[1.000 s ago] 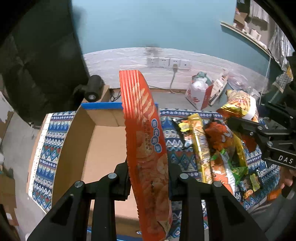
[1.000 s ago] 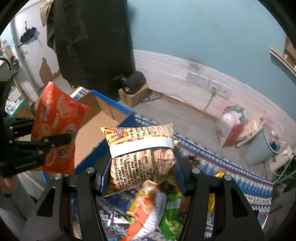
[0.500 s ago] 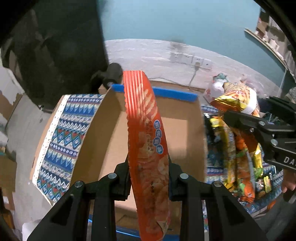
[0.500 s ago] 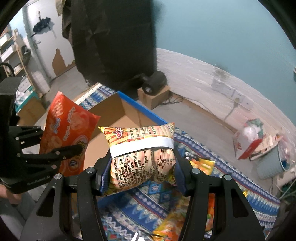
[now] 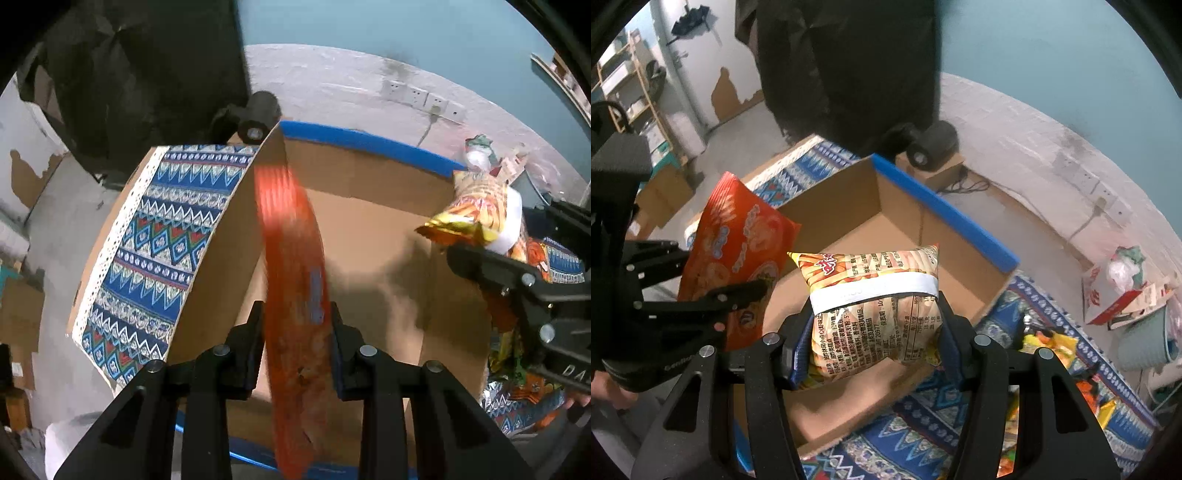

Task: Organize snacks
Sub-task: 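Carry both bags over the cardboard box and open both tools to drop them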

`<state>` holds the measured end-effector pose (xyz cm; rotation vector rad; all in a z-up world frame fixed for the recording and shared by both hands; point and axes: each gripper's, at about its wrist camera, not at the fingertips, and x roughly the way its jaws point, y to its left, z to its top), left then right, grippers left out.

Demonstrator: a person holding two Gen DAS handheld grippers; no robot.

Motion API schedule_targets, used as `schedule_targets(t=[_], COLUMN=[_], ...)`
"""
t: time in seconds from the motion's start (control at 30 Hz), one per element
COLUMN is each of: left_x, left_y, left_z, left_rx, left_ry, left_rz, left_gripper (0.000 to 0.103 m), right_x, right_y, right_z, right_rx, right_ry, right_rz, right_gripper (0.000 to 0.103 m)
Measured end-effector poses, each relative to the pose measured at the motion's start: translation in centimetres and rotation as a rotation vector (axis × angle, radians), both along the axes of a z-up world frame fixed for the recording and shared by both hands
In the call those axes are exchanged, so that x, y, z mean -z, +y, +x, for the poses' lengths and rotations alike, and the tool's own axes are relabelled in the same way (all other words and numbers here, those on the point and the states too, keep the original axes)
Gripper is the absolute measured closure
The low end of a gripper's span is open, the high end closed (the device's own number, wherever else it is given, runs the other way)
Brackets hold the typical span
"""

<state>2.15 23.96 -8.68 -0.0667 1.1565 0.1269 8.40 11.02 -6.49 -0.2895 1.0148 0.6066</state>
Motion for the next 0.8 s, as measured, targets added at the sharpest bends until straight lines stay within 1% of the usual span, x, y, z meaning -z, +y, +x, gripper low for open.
schedule_targets(t=[0.1, 0.17, 0.3, 0.37, 0.5, 0.6, 0.63, 0.77, 0.8], left_x=[0.4, 0.5, 0.1, -0.2, -0.6, -0.6, -0.7, -1.0, -1.2], left_y=[0.5, 0.9, 1.4, 1.5, 1.4, 1.3, 1.2, 0.5, 0.3], left_z=[-0.1, -0.2, -0.5, -0.6, -0.7, -0.7, -0.6, -0.6, -0.6], left_rx=[-0.010, -0.025, -0.045, -0.048, -0.045, -0.040, -0.040, -0.027, -0.022], left_ry=[0.021, 0.031, 0.023, 0.014, 0.006, 0.005, 0.008, 0.003, -0.003], left_rz=[-0.019, -0.016, -0.001, 0.005, 0.015, 0.010, 0.011, 0.012, 0.008], left_gripper=[0.068, 0.059, 0.054, 0.048, 0.046, 0.045, 0.045, 0.042, 0.042], right_x=[0.9, 1.4, 2.1, 2.6, 3.2, 3.3, 3.2, 2.1, 1.8], right_y=[0.6, 0.9, 1.4, 1.7, 2.1, 2.0, 1.9, 1.2, 1.0], right_z=[0.1, 0.3, 0.4, 0.5, 0.6, 0.6, 0.6, 0.2, 0.0], right_rx=[-0.007, -0.010, -0.021, -0.024, -0.027, -0.017, -0.015, -0.013, -0.014], right_ry=[0.023, 0.034, 0.042, 0.054, 0.074, 0.077, 0.075, 0.057, 0.053], right_rz=[-0.004, -0.006, -0.016, -0.017, -0.022, -0.028, -0.026, -0.006, -0.003], right_gripper=[0.047, 0.047, 0.046, 0.046, 0.043, 0.037, 0.033, 0.023, 0.022])
